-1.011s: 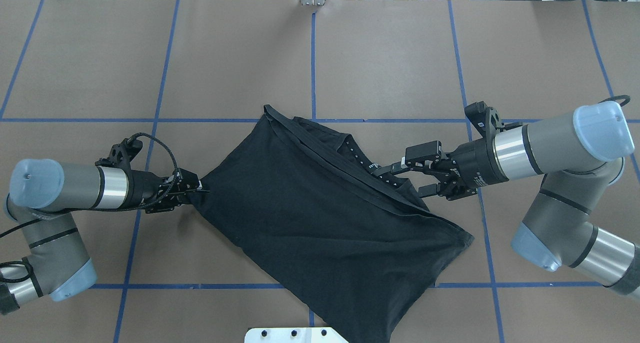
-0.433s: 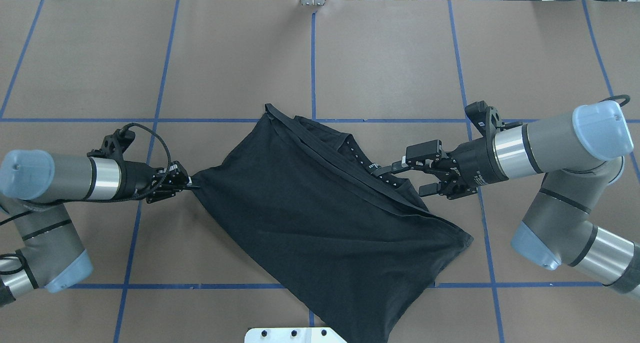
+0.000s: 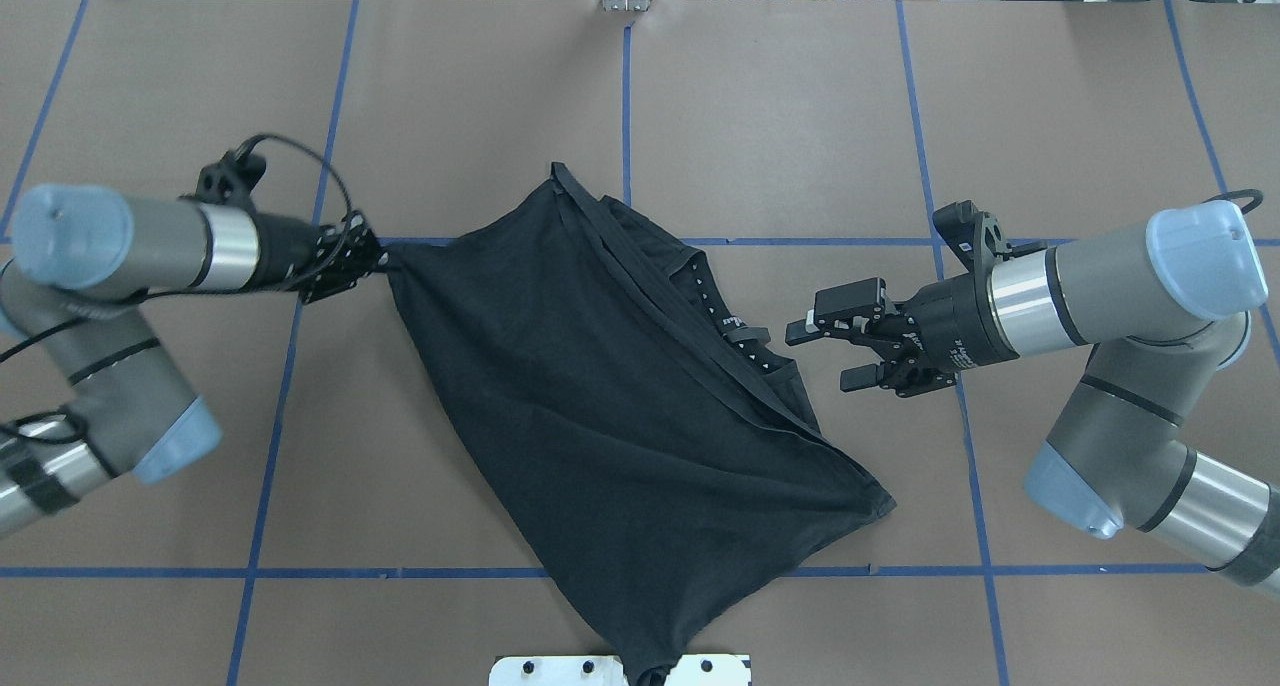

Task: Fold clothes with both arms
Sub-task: 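Pull the far corner away with the left gripper while the right gripper releases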

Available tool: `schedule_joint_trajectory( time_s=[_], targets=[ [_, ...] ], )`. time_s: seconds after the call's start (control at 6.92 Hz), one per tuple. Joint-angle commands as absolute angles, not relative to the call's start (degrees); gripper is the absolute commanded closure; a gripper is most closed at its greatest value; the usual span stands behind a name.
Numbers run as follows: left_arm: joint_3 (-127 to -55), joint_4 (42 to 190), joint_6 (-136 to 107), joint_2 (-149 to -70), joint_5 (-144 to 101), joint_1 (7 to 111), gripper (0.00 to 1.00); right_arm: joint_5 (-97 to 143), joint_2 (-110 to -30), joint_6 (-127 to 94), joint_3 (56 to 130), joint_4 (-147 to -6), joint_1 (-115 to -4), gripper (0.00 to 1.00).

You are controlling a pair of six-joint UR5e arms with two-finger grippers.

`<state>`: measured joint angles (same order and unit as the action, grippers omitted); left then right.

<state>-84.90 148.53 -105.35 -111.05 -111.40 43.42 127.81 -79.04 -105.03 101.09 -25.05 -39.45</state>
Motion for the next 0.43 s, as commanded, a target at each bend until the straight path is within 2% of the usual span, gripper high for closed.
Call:
schedule_joint_trajectory(
  time_s=[0.0,0.29],
  targets=[
    [-75.90,142.03,-104.85,-122.65,-106.39,44.82,1.00,127.71,-79.19,-104.94,100.73,-25.05,-40.51,0.00],
    [-65.53,146.56,-104.85,-130.40,-100.49,45.96,1.00,127.62,-79.28,-104.94,99.85,-25.05,-41.48,0.00]
  ],
)
